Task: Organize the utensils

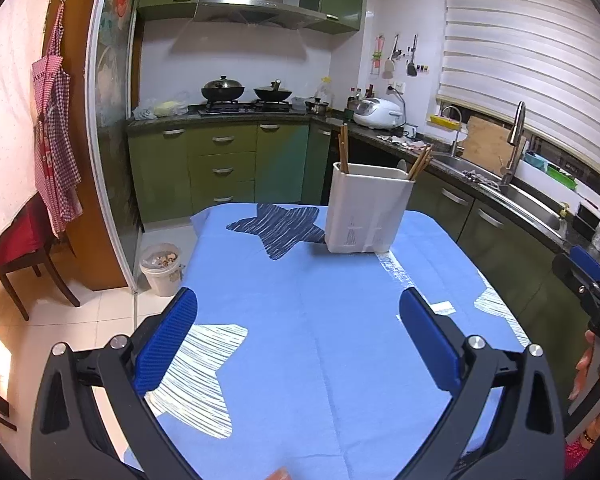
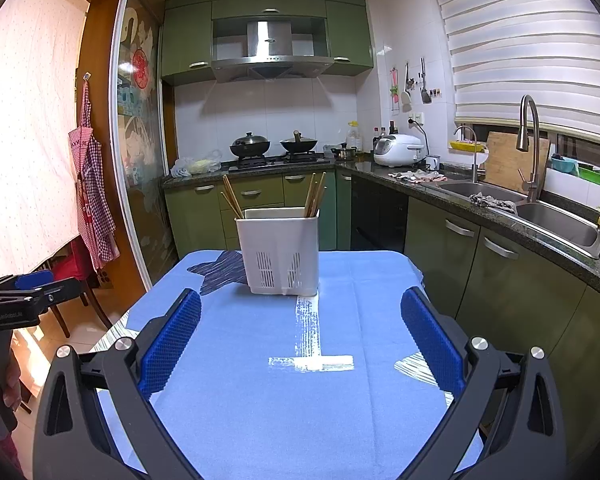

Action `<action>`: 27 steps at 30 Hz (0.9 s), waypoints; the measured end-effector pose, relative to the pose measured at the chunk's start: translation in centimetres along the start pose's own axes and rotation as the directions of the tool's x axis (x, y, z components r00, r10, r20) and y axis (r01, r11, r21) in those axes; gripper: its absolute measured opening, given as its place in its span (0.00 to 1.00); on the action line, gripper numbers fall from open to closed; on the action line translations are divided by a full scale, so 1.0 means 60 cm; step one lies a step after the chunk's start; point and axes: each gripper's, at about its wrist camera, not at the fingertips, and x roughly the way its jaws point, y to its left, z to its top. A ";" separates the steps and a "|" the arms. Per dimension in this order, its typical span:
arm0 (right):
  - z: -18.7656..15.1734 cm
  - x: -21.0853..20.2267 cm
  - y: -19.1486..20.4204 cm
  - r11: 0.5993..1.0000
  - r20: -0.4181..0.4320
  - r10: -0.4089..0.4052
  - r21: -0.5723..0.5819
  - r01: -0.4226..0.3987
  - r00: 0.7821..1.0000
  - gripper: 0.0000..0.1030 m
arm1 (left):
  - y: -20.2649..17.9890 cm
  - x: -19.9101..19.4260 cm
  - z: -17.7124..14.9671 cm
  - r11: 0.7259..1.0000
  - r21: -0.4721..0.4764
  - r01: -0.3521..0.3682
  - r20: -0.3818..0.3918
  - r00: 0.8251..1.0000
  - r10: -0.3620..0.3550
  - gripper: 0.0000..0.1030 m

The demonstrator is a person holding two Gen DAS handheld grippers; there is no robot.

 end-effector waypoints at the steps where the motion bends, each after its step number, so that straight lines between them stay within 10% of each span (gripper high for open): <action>1: 0.000 0.001 0.000 1.000 -0.001 0.000 0.000 0.000 1.000 0.96 | 0.000 -0.001 -0.001 1.000 0.000 -0.006 0.001 1.000 0.006 0.94; 27: -0.004 0.009 0.001 1.000 -0.011 0.001 0.002 -0.001 1.000 0.96 | 0.000 0.006 -0.001 1.000 -0.008 0.008 -0.025 1.000 -0.009 0.94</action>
